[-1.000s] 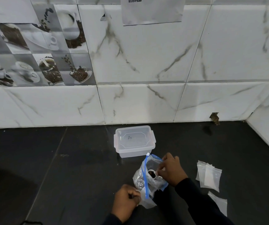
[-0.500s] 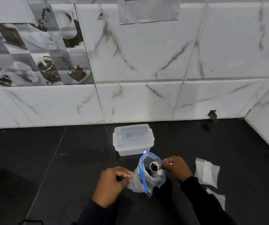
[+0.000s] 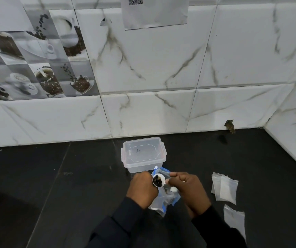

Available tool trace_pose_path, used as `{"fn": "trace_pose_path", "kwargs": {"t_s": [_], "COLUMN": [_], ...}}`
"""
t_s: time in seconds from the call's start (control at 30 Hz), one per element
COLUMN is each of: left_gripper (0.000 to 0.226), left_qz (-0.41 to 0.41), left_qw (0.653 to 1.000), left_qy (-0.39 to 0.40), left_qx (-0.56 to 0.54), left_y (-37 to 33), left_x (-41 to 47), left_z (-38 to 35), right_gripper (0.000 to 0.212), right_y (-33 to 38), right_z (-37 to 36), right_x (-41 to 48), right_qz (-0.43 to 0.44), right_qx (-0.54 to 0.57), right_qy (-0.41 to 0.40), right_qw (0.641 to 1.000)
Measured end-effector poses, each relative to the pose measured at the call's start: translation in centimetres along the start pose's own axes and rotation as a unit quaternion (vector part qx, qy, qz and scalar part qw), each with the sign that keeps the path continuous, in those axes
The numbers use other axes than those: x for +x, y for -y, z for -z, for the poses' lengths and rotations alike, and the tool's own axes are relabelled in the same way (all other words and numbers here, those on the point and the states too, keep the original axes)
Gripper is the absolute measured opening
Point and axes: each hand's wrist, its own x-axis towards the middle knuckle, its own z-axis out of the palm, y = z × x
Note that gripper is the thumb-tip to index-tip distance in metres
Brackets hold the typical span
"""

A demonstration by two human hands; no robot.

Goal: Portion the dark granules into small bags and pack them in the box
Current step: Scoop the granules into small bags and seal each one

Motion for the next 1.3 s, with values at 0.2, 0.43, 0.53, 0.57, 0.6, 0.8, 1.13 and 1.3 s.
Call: {"fn": "trace_pose_path", "kwargs": {"t_s": [0.2,0.43,0.53,0.57,0.6,0.8,1.13,1.3], "left_gripper": [0.021,0.006,0.012,0.014,0.016,0.018,0.017,0.017], "left_qz": [0.025,0.017,0.01,0.011,0.013,0.028,0.002,-0.019], "left_qw": [0.998,0.993,0.992,0.99,0.988,0.977,0.98,0.983], "left_qy": [0.047,0.088,0.069,0.058,0.048,-0.005,-0.075,-0.073], "left_qx": [-0.025,-0.077,-0.104,-0.126,-0.147,-0.212,-0.182,-0.165], "left_y": [0.0,-0.1,0.0,0.1,0.0,0.4,0.7,1.0], "left_x": [0.2,-0.1,-0.3,-0.4,-0.5,-0.8,-0.9,-0.7], "left_z": [-0.5,0.0,0.0,0.0,0.0,-0.8,-1.5,-1.6], "right_gripper": [0.017,0.024,0.022,0.017,0.009,0.009,0.005,0.015], "right_y": [-2.2,-4.2,-5.2,-5.4,-5.8,-8.8,-9.9,-7.6], "right_z": [-0.2,-1.1,-1.9,-2.2,-2.3,-2.0,-1.0,-1.4], "right_x": [-0.6,-1.5,-1.9,-2.1,-2.2,-1.1,0.1,-0.9], "right_qz": [0.026,0.175,0.278,0.337,0.402,0.508,0.507,0.435], "right_qx": [-0.093,-0.23,-0.284,-0.306,-0.341,-0.445,-0.482,-0.409], "right_qy": [-0.068,-0.113,-0.123,-0.123,-0.123,-0.12,-0.046,-0.054], "right_qw": [0.993,0.951,0.909,0.882,0.841,0.727,0.713,0.8]}}
